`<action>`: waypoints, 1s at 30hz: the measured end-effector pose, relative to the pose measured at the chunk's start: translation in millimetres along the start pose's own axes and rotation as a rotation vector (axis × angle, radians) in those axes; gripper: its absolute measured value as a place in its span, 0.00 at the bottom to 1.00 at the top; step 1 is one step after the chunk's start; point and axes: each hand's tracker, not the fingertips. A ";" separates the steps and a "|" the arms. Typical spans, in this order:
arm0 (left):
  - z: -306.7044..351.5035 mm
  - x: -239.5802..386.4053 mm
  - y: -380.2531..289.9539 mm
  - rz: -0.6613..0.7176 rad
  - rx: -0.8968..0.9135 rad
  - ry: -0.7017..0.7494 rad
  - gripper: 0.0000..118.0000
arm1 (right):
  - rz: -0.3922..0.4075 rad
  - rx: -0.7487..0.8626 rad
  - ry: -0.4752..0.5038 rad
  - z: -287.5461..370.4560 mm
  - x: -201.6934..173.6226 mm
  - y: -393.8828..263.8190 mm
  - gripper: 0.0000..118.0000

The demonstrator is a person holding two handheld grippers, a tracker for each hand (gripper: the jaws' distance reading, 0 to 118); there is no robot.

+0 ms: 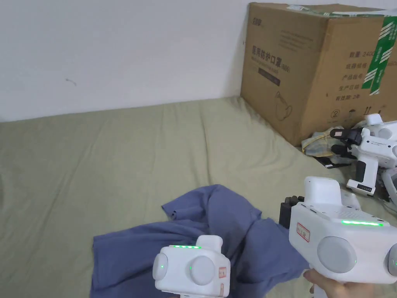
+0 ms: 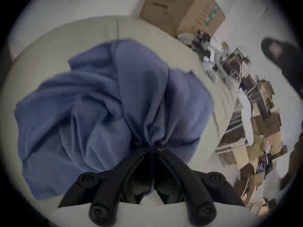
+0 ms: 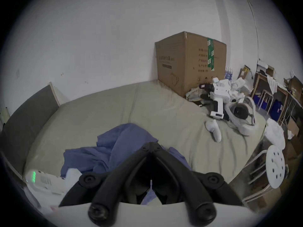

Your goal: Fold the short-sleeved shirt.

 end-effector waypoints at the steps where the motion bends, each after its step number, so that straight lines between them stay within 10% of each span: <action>1: -2.0 -0.1 -2.4 -0.006 0.013 0.023 0.02 | -0.010 -0.010 0.008 -2.9 -2.3 -2.7 0.01; 5: 7.1 -10.7 -0.2 0.028 0.017 -0.036 0.12 | 0.003 -0.038 0.030 -9.9 -15.6 -11.0 0.01; 8: 22.6 -22.0 3.7 0.090 0.007 -0.102 0.80 | 0.025 -0.053 0.049 -12.0 -25.1 -14.1 0.01; 10: 43.5 -29.1 6.2 0.104 0.088 -0.061 0.91 | 0.026 -0.058 0.059 -13.1 -30.8 -14.5 0.01; 15: 102.2 -71.9 13.9 0.130 0.192 0.032 0.86 | 0.039 -0.070 0.092 -16.6 -49.1 -14.6 0.01; 17: 123.0 -97.9 7.8 0.143 0.226 0.078 0.53 | 0.054 -0.071 0.108 -18.6 -59.4 -15.7 0.01; 19: 131.7 -122.7 -3.2 0.157 0.217 0.126 0.00 | 0.066 -0.079 0.120 -23.2 -69.4 -18.5 0.01; 30: 119.5 -225.0 -24.2 0.359 0.147 0.221 0.00 | 0.120 -0.194 0.179 -77.2 -116.1 -36.8 0.01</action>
